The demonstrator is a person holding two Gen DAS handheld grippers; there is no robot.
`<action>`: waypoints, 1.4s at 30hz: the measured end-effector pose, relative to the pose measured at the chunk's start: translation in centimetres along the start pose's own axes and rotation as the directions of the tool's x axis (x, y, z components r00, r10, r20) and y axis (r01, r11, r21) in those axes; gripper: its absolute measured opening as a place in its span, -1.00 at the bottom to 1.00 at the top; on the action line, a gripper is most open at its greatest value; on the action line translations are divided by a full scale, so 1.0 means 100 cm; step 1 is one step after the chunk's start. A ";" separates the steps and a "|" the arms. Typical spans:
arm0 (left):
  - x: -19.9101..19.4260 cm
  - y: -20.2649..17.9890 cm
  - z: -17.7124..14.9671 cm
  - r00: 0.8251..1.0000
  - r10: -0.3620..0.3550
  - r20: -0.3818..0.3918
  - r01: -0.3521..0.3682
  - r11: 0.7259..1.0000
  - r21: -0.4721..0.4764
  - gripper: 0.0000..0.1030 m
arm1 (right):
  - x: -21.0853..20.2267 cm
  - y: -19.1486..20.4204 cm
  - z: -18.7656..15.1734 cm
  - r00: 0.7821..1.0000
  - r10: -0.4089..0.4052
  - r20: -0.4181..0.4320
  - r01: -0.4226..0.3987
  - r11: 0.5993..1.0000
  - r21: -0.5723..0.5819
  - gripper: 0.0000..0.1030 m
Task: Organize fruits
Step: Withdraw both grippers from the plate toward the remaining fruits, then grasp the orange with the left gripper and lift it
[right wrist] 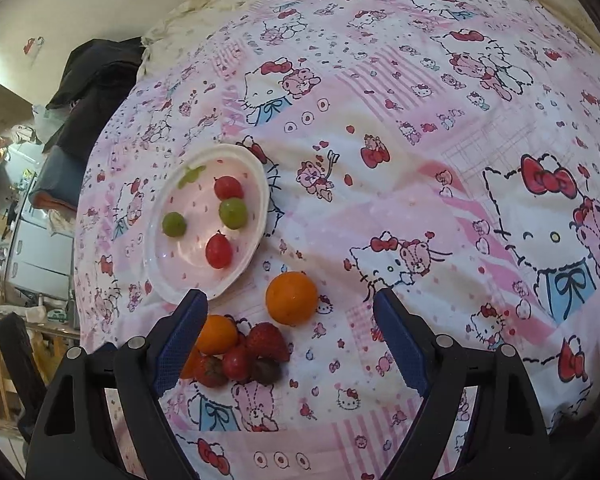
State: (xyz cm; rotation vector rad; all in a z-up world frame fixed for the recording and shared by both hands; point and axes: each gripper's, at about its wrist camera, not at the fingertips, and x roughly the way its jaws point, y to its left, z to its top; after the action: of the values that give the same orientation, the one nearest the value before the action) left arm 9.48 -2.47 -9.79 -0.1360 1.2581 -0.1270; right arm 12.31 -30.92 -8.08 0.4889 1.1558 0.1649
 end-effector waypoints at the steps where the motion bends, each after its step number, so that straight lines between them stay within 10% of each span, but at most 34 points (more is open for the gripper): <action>1: 0.003 -0.003 0.000 1.000 -0.009 -0.008 0.009 1.000 0.002 0.50 | 0.001 0.000 0.001 1.000 0.001 -0.001 -0.001 1.000 0.001 0.70; 10: 0.041 0.002 0.008 0.987 -0.091 -0.132 0.070 0.986 -0.154 0.18 | 0.004 0.009 0.002 1.000 0.001 -0.004 -0.001 0.999 -0.039 0.70; 27: 0.049 -0.011 0.002 0.970 -0.140 -0.200 0.116 0.985 -0.129 -0.31 | -0.005 0.003 0.007 0.999 0.006 0.038 -0.006 1.000 0.003 0.70; 42: -0.011 0.004 0.006 0.997 -0.075 -0.023 0.073 0.993 -0.094 -0.37 | -0.012 0.000 0.006 0.999 0.012 0.047 -0.012 1.000 0.007 0.70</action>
State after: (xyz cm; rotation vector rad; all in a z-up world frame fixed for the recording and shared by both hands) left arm 9.77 -1.86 -8.69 -0.2621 1.2858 -0.1346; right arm 12.40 -31.54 -6.91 0.5038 1.1077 0.1588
